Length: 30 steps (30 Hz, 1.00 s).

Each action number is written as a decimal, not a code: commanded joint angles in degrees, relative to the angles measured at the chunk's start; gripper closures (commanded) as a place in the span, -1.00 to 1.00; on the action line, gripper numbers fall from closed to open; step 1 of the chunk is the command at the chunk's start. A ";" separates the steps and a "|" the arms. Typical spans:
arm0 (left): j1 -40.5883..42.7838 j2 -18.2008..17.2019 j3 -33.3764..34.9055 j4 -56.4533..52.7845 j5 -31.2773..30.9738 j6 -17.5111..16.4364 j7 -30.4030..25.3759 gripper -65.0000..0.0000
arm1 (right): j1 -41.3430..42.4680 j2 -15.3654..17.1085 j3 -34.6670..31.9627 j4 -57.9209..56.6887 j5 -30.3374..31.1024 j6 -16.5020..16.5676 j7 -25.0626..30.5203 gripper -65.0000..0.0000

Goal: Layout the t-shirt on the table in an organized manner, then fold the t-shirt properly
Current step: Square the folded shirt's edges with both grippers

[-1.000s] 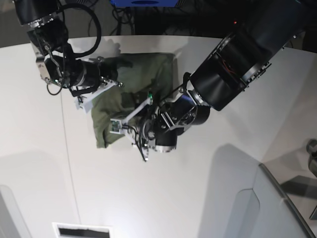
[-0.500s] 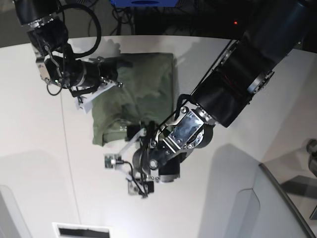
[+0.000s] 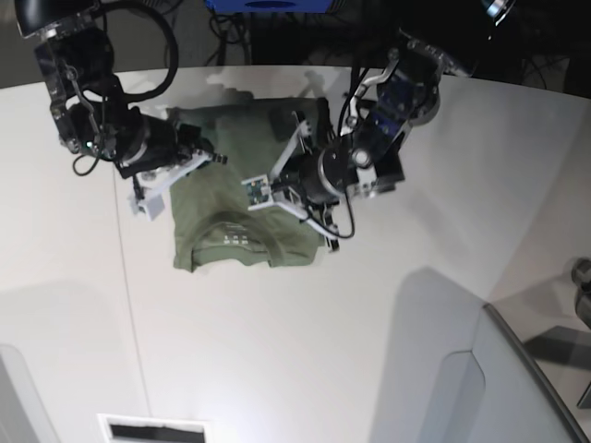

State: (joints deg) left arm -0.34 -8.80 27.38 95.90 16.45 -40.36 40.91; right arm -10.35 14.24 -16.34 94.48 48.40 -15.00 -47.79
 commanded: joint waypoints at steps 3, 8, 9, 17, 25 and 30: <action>3.37 -0.13 -1.84 -0.03 -0.32 0.36 -3.32 1.00 | 0.81 -0.13 0.12 0.95 1.14 0.54 0.54 1.00; 5.31 0.05 -2.10 -3.90 -0.32 0.36 -3.94 1.00 | 0.72 -0.13 0.12 -0.63 1.05 0.54 0.54 1.00; 5.66 -0.04 -2.36 -4.34 -0.32 0.36 -3.94 1.00 | 0.72 -0.13 0.12 -1.25 1.05 0.63 0.54 1.00; 8.38 -4.87 -0.34 -5.04 -0.32 0.36 -3.94 1.00 | 0.72 1.01 0.12 -1.86 1.05 0.81 0.63 1.00; 9.61 -6.89 -0.96 -2.67 -0.14 0.36 -3.59 1.00 | 0.90 1.01 -0.32 -1.86 1.05 0.89 0.63 1.00; 10.58 -7.16 -1.13 1.47 -0.32 0.36 -3.59 1.00 | 0.20 1.01 -0.41 -0.37 1.05 0.98 0.10 1.00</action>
State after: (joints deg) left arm 10.41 -15.97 26.33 96.44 16.60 -39.94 38.09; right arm -10.46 14.94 -16.88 92.95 48.86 -14.46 -47.99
